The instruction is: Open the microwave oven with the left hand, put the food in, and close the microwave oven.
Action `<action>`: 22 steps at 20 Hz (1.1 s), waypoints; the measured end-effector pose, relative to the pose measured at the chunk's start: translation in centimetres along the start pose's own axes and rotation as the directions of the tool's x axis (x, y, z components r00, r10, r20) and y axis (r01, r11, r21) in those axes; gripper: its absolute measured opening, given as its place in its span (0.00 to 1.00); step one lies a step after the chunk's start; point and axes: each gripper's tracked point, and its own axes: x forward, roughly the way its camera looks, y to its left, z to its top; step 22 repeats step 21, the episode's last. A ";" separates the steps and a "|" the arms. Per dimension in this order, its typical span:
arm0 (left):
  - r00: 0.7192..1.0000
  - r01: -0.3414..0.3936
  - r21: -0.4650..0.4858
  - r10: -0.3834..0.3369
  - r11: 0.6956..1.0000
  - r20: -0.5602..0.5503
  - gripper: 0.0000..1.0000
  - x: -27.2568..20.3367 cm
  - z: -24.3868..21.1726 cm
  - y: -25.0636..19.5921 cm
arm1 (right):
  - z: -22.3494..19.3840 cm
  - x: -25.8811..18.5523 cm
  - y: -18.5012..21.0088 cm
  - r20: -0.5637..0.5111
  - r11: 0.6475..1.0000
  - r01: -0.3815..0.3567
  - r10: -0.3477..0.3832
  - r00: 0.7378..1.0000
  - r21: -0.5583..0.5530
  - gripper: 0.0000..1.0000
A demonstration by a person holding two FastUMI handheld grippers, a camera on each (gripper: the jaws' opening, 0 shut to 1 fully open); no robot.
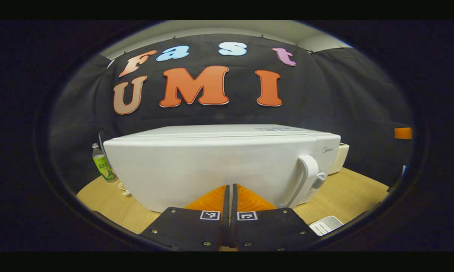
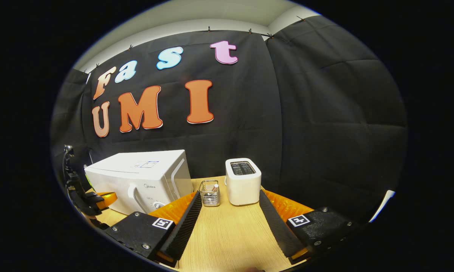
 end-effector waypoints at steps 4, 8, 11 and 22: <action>0.999 0.011 -0.016 -0.010 1.000 0.032 0.01 -3.8 5.3 1.7 | 1.0 -0.7 1.0 0.017 1.000 -0.021 0.021 1.000 0.004 0.95; 0.996 -0.047 -0.020 0.048 0.999 0.077 0.01 -7.9 10.9 6.0 | 3.1 -1.8 2.5 0.050 0.999 -0.050 0.050 0.998 -0.001 0.95; 0.988 -0.128 -0.007 0.128 0.992 0.090 0.29 -11.1 13.4 10.2 | 4.9 -2.6 3.8 0.076 0.997 -0.076 0.077 0.994 -0.007 0.94; 0.924 -0.312 -0.048 0.315 0.949 0.217 0.94 -21.5 20.2 20.4 | 9.0 -5.5 7.6 0.143 0.987 -0.158 0.161 0.976 -0.033 0.95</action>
